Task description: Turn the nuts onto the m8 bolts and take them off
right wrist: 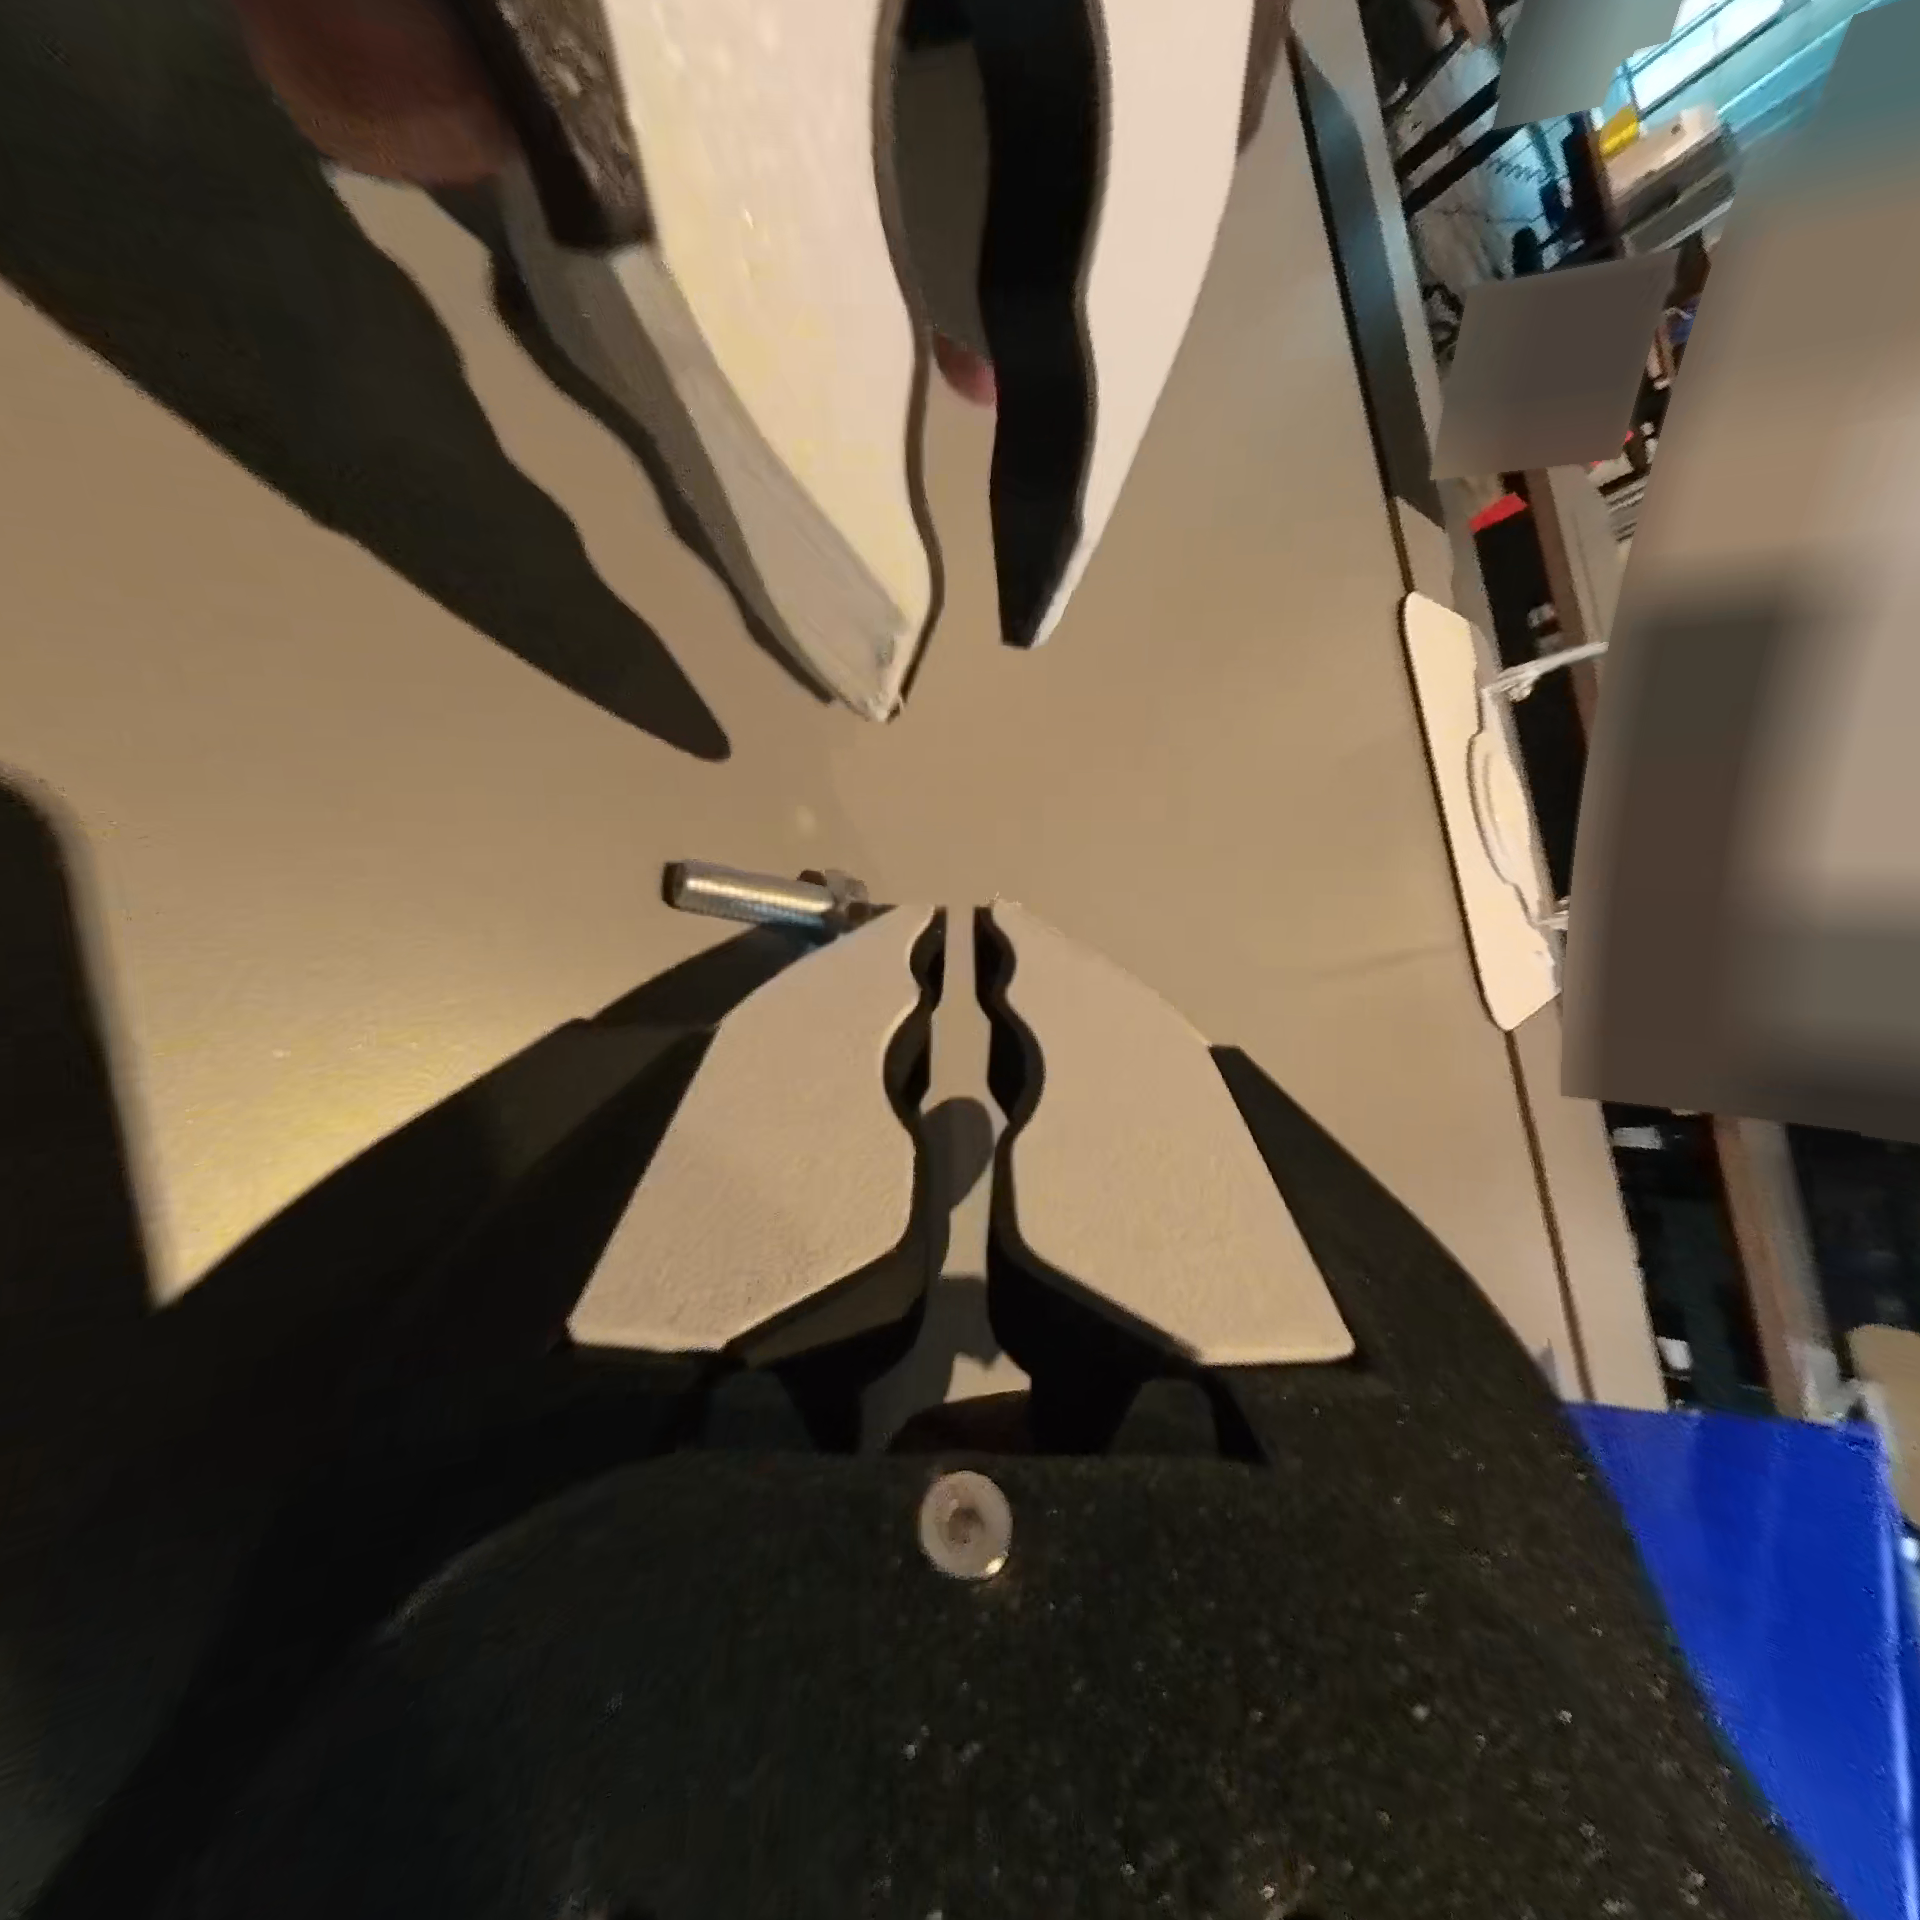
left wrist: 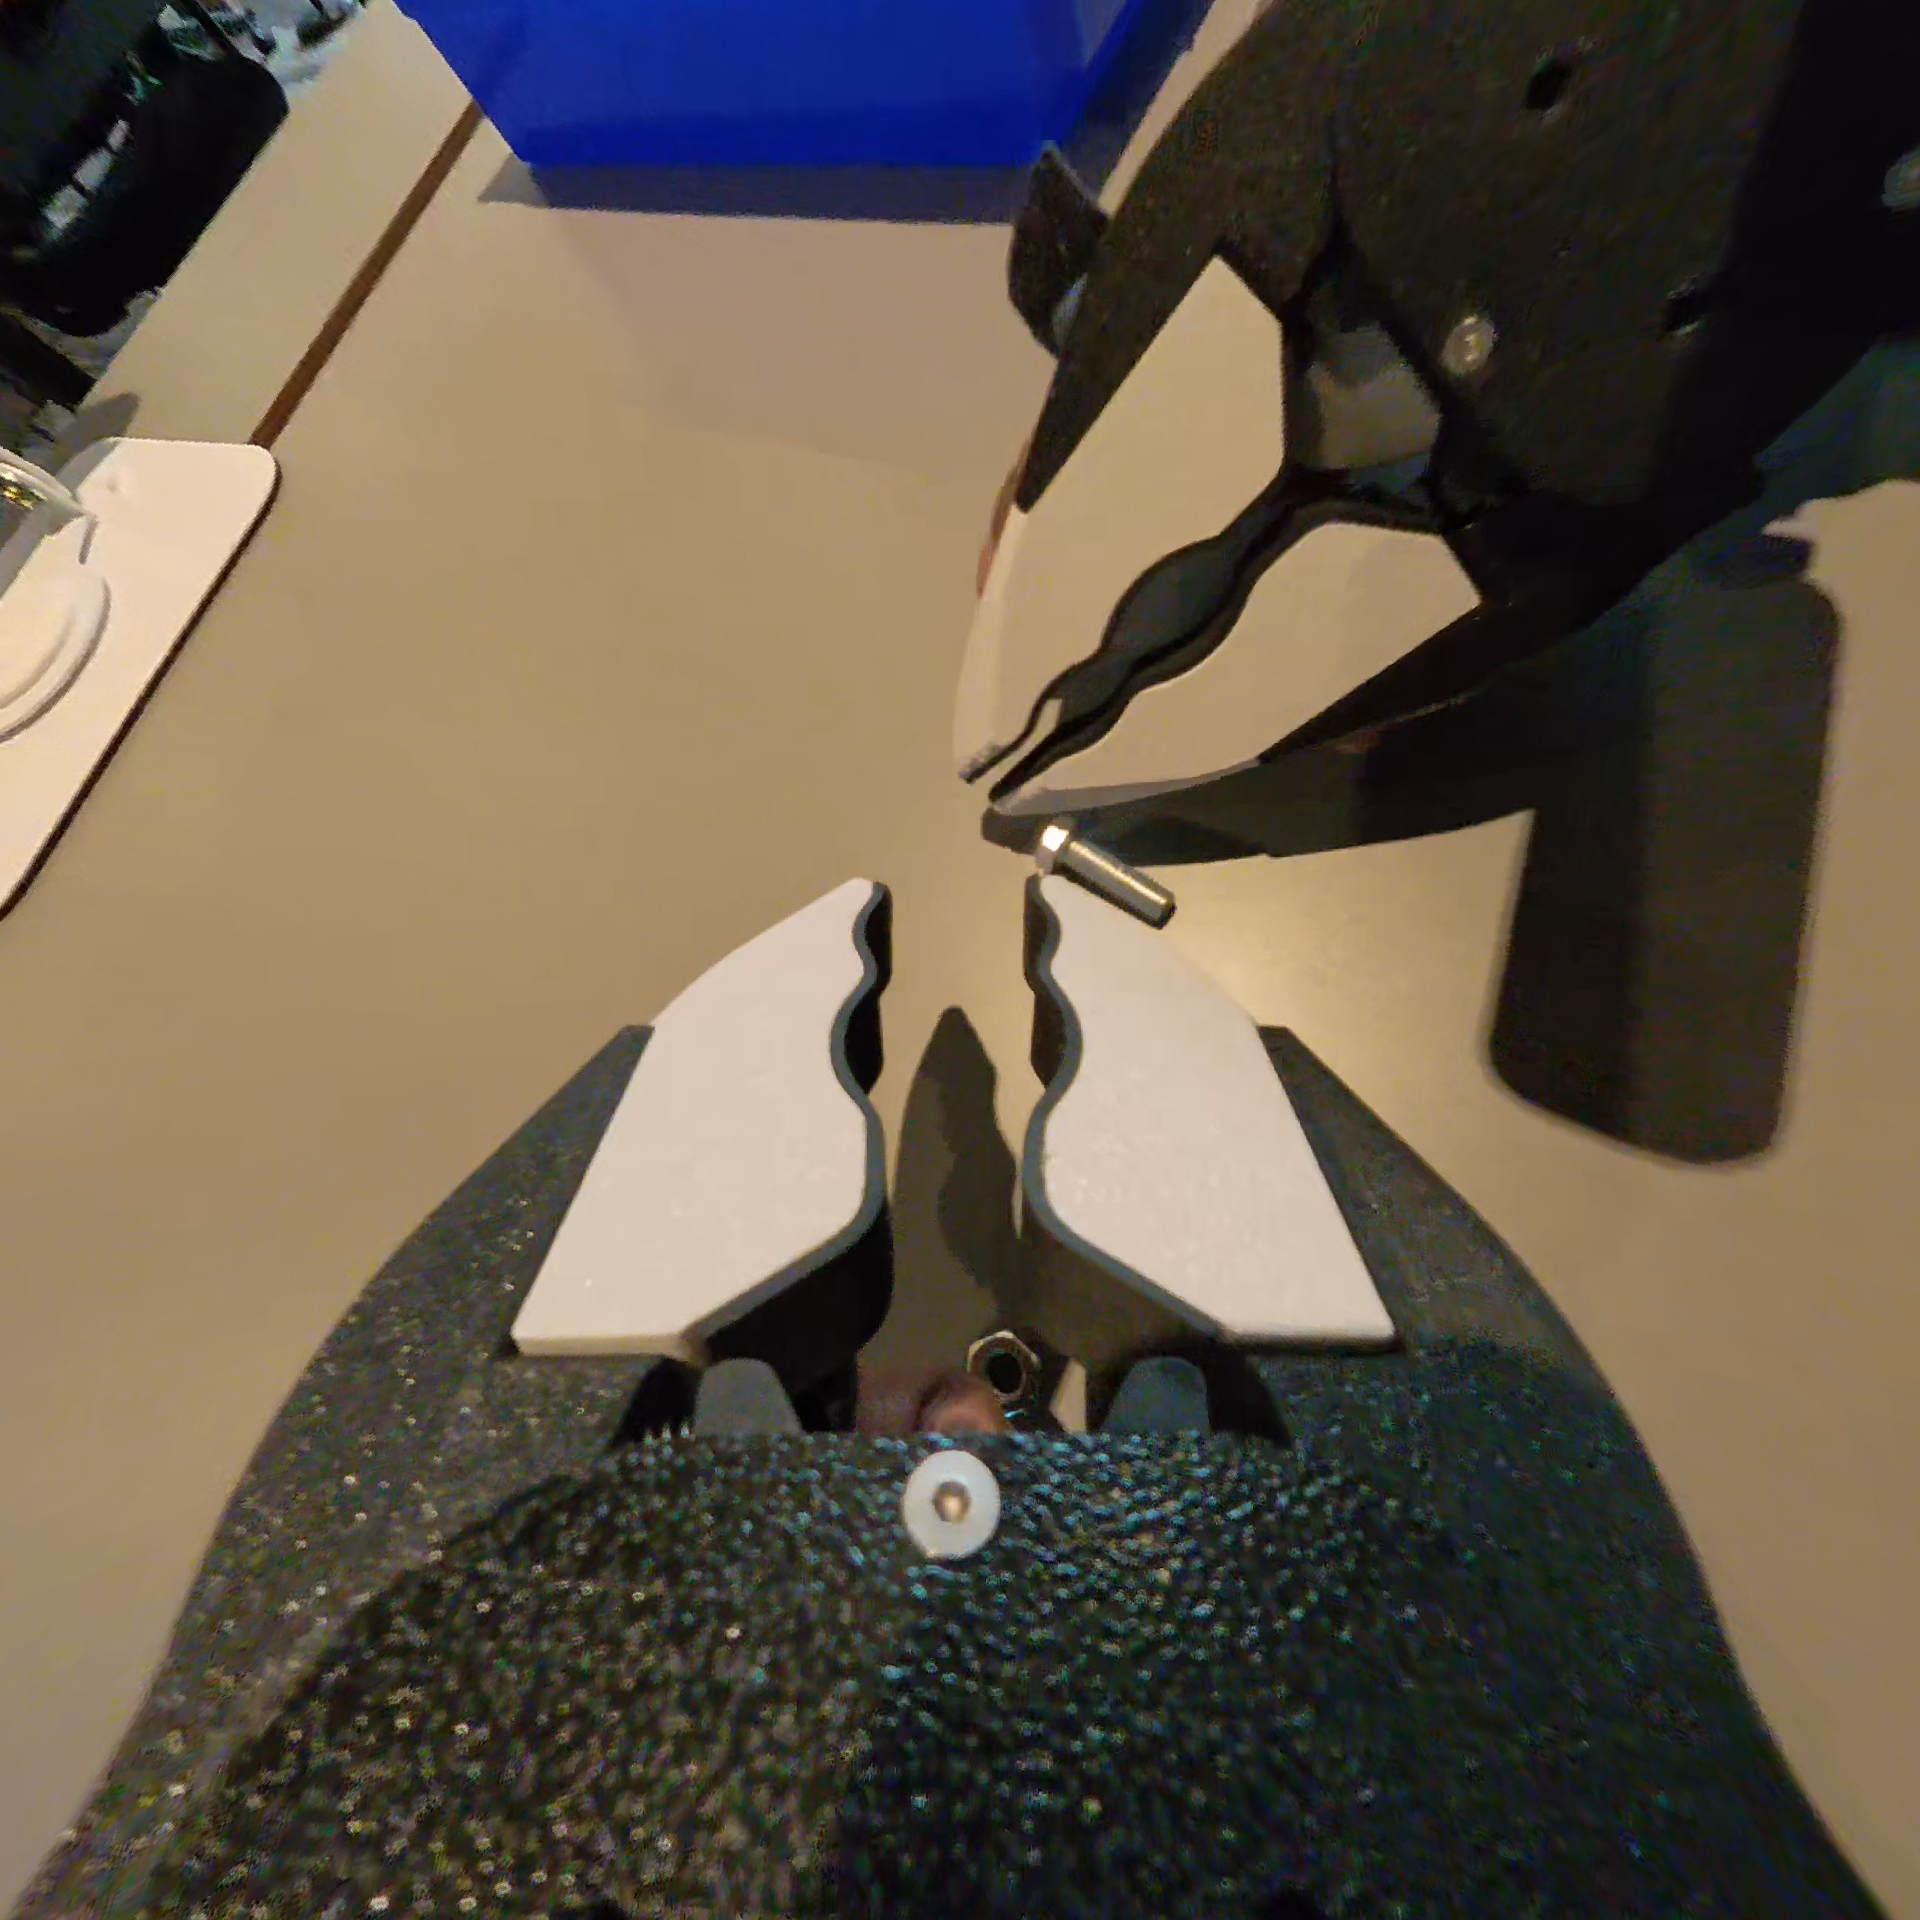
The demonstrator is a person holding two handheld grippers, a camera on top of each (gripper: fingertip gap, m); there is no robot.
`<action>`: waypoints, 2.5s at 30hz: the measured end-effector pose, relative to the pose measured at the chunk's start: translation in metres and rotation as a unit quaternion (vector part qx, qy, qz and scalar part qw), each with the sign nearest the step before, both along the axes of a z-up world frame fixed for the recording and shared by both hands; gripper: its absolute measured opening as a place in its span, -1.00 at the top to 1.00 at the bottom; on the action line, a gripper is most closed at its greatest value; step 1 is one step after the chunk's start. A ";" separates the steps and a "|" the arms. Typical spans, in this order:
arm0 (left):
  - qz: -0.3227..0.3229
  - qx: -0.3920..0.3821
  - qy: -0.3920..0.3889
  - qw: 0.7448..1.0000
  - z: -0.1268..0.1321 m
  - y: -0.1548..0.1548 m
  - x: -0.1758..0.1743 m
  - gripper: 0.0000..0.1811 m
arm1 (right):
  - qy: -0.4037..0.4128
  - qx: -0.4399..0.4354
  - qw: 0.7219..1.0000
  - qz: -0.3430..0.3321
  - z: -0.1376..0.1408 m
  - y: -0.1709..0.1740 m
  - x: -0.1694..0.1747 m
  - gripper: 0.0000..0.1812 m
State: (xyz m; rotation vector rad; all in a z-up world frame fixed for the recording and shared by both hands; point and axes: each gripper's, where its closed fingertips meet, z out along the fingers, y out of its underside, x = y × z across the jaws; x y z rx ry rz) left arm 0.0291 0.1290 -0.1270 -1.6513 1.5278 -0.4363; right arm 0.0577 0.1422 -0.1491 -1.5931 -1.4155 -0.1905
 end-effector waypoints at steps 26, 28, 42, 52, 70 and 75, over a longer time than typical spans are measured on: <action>0.014 0.006 -0.008 1.000 0.003 0.005 -0.002 0.75 | 0.021 0.020 1.000 0.012 0.010 -0.003 -0.004 0.82; 0.015 0.005 -0.010 1.000 0.004 0.006 -0.002 0.75 | 0.014 0.021 1.000 0.013 0.009 -0.003 -0.004 0.82; 0.006 0.008 0.001 1.000 -0.001 0.004 -0.003 0.74 | 0.127 0.015 0.992 -0.008 0.038 -0.003 0.008 0.78; 0.010 0.006 -0.016 1.000 0.005 0.006 -0.004 0.74 | 0.337 0.041 0.940 0.014 0.111 -0.027 0.054 0.60; -0.206 0.015 0.114 0.972 -0.025 -0.008 0.009 0.77 | 0.289 -0.038 0.955 0.056 0.071 -0.037 0.013 0.64; -0.236 -0.013 0.123 0.964 -0.028 -0.010 0.013 0.99 | 0.295 -0.035 0.953 0.058 0.074 -0.038 0.015 0.64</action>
